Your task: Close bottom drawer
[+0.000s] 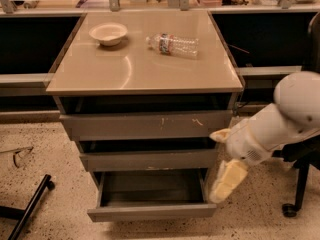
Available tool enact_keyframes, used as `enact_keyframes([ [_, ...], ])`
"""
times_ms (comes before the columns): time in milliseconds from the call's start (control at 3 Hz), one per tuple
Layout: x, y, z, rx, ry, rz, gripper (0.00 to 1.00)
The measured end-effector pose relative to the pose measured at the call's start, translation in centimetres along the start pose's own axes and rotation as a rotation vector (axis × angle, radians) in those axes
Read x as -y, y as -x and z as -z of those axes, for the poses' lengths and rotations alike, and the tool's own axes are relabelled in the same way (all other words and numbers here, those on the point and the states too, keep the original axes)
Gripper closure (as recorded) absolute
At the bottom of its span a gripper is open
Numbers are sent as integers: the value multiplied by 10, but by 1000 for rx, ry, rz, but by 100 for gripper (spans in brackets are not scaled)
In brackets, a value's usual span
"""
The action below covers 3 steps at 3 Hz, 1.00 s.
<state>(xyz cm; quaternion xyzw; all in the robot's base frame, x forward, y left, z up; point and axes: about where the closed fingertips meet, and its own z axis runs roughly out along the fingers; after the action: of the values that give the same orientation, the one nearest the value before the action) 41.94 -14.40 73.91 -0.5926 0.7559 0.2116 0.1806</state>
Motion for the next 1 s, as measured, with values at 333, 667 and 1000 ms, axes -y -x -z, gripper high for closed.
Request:
enact_keyframes([
  [333,-7,-13,-98,89,122,-11,0],
  [667,-17,-28,-168,165,194,-33,0],
  [1000,-17,-28,-168,165,194,-33,0],
])
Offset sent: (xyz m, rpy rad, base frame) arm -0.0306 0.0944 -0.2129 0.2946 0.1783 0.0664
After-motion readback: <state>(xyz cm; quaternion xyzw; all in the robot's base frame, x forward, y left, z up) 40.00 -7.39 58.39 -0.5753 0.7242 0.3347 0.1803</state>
